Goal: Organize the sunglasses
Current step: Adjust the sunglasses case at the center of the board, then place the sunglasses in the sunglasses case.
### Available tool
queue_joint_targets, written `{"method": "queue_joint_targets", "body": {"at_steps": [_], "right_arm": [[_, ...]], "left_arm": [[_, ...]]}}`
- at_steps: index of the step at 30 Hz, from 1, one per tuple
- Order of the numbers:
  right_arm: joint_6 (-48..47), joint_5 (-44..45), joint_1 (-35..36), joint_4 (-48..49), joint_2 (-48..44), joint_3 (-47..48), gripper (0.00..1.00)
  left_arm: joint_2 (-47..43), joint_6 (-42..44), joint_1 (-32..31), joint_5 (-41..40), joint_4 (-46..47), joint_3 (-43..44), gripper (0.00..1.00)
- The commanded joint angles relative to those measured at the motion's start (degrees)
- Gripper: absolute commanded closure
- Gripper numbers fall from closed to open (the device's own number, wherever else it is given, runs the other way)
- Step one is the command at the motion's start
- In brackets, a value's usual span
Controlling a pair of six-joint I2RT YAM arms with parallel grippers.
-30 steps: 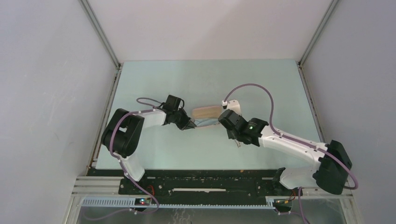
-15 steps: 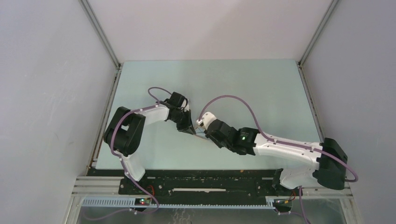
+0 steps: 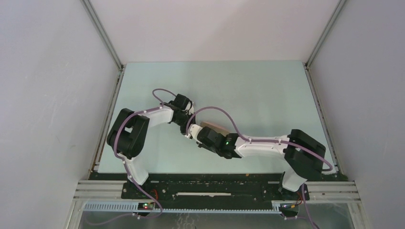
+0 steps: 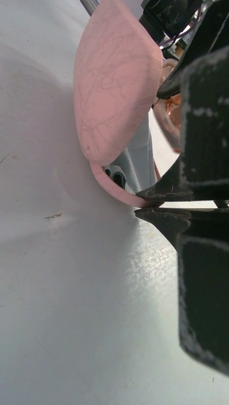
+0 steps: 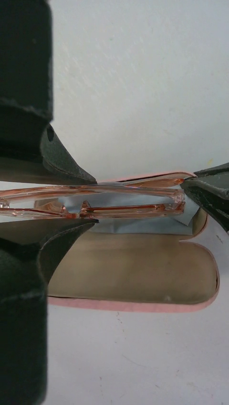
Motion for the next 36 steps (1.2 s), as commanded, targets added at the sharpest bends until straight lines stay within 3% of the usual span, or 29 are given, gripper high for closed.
{"method": "queue_joint_targets", "body": {"at_steps": [1,27,31,36], "right_arm": [[-4.3,3.72,-0.47,6.18,3.0,2.65,0.72],[-8.67,9.71,-3.53,12.44,9.97,1.7,0.73],[-7.39,10.27,-3.52,12.44,10.98,1.51,0.69],[-4.68,9.48,-3.4,11.12,10.11,1.57,0.57]], "left_arm": [[0.84,2.64,-0.46,-0.84,-2.96,2.01,1.0],[0.84,2.29,-0.46,0.57,-2.44,1.76,1.0],[0.84,2.31,-0.46,0.68,-2.43,1.83,1.0],[0.95,2.25,-0.46,0.85,-2.48,2.11,1.0]]}}
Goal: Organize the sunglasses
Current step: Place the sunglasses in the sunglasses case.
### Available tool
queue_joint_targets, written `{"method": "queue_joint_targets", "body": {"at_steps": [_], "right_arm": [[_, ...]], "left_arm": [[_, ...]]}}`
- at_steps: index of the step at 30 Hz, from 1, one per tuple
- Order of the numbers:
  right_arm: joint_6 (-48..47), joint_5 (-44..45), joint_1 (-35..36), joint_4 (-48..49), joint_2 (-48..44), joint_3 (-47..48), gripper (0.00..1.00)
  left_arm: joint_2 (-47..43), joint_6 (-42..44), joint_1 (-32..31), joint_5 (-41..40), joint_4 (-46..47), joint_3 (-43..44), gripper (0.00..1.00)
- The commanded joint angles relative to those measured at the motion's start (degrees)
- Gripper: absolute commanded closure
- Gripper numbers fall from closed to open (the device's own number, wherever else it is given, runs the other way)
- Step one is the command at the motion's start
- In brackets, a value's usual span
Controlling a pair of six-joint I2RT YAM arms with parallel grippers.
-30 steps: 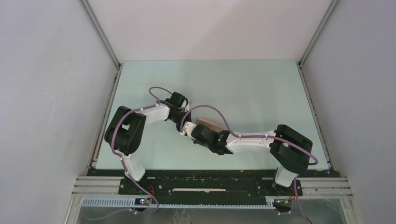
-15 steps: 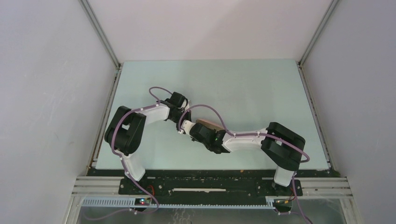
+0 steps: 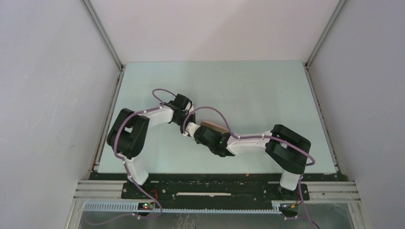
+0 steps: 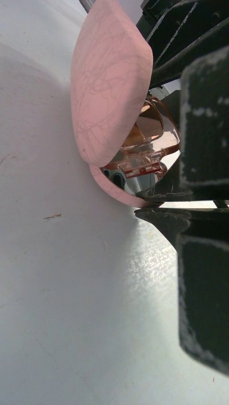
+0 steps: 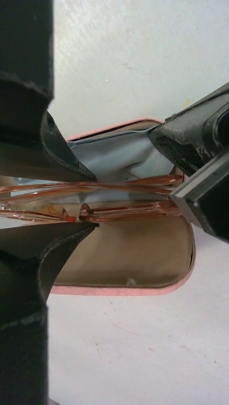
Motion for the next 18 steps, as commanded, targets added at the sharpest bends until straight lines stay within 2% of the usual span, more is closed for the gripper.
{"method": "queue_joint_targets", "body": {"at_steps": [1,3,7,12,18], "right_arm": [[3.15,1.43,-0.47,0.28,-0.48,0.51,0.55],[3.95,1.63,-0.47,-0.4,-0.92,0.58,0.51],[4.94,1.93,-0.32,-1.35,-1.49,0.59,0.5],[6.96,0.71,-0.21,-3.16,-4.06,0.57,0.32],[9.42,-0.95,0.01,-5.99,-8.58,0.59,0.31]], "left_arm": [[0.89,2.32,-0.5,0.71,-2.44,2.2,1.0],[1.11,2.26,-0.5,0.77,-2.42,2.34,1.0],[1.14,2.29,-0.5,0.66,-2.4,2.52,1.0],[0.65,2.29,-0.5,0.34,-2.68,2.43,1.0],[0.53,2.06,-0.5,0.48,-2.79,2.86,1.0]]}}
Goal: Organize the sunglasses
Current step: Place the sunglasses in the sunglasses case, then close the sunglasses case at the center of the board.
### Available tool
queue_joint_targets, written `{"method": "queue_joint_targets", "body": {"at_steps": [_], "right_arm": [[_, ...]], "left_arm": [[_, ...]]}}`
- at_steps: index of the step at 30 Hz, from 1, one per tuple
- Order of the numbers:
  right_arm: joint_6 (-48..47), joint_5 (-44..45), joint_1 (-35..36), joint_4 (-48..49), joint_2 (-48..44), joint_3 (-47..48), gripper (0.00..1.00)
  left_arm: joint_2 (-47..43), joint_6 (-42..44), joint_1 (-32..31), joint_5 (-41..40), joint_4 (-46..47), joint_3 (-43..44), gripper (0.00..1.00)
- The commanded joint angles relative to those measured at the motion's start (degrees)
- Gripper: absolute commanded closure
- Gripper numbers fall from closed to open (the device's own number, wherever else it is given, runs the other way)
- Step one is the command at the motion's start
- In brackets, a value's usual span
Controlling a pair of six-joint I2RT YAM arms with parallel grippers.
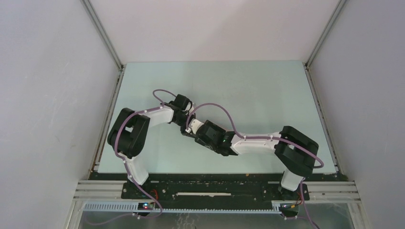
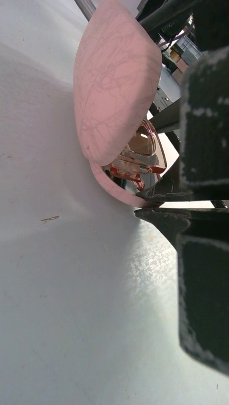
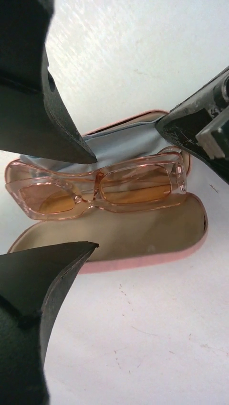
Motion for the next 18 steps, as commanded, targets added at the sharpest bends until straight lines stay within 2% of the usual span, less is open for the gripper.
{"method": "queue_joint_targets", "body": {"at_steps": [1,8,10,13,18], "right_arm": [[3.61,-1.23,0.12,-1.99,-6.22,0.62,0.31],[8.42,-5.54,-0.91,-6.51,-16.15,1.2,0.31],[12.92,-13.19,-5.54,-9.91,-19.01,2.89,0.31],[18.39,-33.26,-18.56,-13.11,-20.72,4.92,0.16],[22.66,-49.46,-30.35,-15.69,-16.91,7.69,0.16]], "left_arm": [[0.08,2.05,-0.5,-0.45,-2.62,2.89,1.0],[-0.76,2.06,-0.59,-0.72,-2.97,3.46,1.0],[-0.86,2.32,-0.59,-0.97,-3.27,4.01,1.0],[-0.41,2.89,-0.59,-1.48,-4.46,5.52,1.0],[1.78,3.46,-0.59,-1.12,-5.53,8.75,1.0]]}}
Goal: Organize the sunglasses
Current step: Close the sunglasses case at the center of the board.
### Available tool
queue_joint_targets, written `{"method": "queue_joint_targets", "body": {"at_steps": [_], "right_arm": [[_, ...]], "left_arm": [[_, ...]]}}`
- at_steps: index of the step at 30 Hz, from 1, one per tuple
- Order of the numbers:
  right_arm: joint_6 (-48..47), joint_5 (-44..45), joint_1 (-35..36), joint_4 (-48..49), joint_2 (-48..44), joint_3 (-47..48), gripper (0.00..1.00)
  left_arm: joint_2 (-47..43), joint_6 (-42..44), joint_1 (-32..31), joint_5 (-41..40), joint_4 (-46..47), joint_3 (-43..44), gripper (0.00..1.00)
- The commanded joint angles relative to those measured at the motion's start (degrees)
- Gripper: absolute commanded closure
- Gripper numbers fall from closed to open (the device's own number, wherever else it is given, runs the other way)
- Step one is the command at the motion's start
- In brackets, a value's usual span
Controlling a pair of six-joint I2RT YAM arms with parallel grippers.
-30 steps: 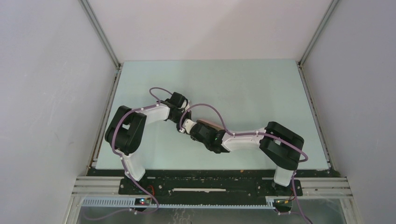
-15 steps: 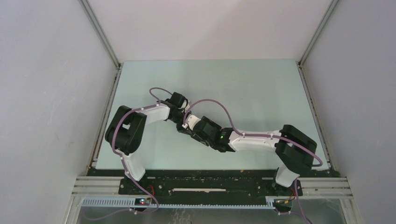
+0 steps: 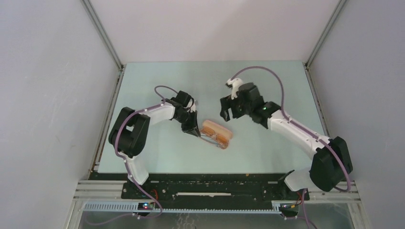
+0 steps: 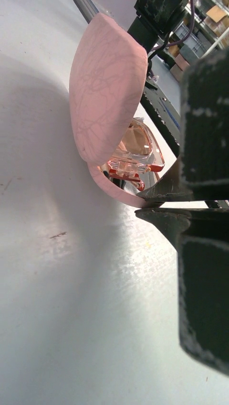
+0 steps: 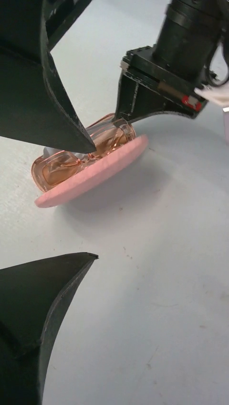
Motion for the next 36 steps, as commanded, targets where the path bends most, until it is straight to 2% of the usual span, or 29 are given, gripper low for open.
{"method": "queue_joint_targets", "body": {"at_steps": [1,6,10,19,23,30,32,36], "right_arm": [[7.01,-21.55,-7.52,-4.72,2.95,2.51,0.17],[6.35,-34.85,-11.32,-4.92,8.64,2.62,0.23],[5.68,-34.81,-12.23,-3.91,13.21,2.64,0.31],[6.51,-34.0,-14.52,-0.09,15.63,2.46,0.36],[6.49,-35.87,-14.66,0.15,17.53,2.44,0.44],[5.64,-35.72,-13.38,-0.27,18.5,2.51,0.48],[5.75,-34.69,-13.19,-0.45,18.45,2.51,0.54],[6.5,-29.88,-11.26,-1.55,17.46,2.47,0.76]], "left_arm": [[1.74,2.46,-0.3,-0.23,-1.68,5.5,1.0],[4.63,4.35,-0.3,0.3,-3.9,9.63,1.0],[7.14,6.78,-0.3,0.18,-6.49,13.09,1.0],[10.43,9.53,-0.3,-0.93,-9.66,17.16,1.0],[11.22,9.22,-0.3,-0.85,-9.69,17.69,1.0],[12.53,9.87,-0.3,-1.31,-11.44,20.76,1.0],[12.94,10.07,-0.3,-1.52,-12.08,21.93,1.0],[13.27,10.11,-0.3,-2.31,-12.91,23.61,0.96]]}}
